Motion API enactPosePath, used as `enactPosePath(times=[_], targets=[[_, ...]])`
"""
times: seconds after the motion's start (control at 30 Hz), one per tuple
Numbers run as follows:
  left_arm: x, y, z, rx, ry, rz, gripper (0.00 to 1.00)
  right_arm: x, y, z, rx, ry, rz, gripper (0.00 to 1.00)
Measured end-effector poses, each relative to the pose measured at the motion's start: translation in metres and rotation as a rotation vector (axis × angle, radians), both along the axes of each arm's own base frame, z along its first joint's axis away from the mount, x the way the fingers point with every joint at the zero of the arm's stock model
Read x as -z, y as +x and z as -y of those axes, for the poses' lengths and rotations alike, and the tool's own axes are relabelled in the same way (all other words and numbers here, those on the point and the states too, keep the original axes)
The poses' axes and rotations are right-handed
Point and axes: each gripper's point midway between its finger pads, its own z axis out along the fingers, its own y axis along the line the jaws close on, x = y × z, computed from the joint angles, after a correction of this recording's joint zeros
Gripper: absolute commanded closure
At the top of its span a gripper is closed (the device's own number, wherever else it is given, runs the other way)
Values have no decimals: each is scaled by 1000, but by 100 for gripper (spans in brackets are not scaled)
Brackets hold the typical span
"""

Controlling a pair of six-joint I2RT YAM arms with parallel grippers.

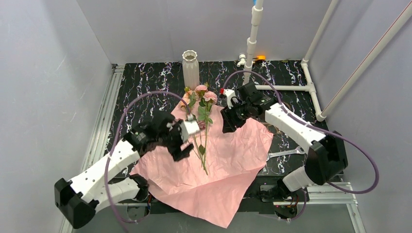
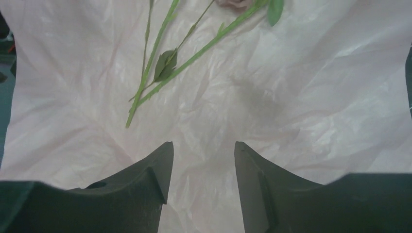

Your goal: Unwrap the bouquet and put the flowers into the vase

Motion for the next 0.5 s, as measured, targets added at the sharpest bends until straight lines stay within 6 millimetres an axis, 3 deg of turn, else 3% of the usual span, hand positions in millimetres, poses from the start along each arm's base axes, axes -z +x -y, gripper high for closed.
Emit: enactPosePath(times=[0.13, 0.2, 0.33, 0.5], targets=[[-23, 57, 0, -430, -157, -195, 43, 19, 21, -15, 106, 1, -76, 45], [-28, 76, 2, -568, -230, -261, 45, 30, 26, -19, 144, -7, -111, 46], [-23, 105, 0, -830, -303, -403, 58, 36, 33, -22, 187, -8, -124, 46], [-11, 149, 11, -1058, -285, -510, 57, 35, 39, -23, 198, -6, -98, 46]])
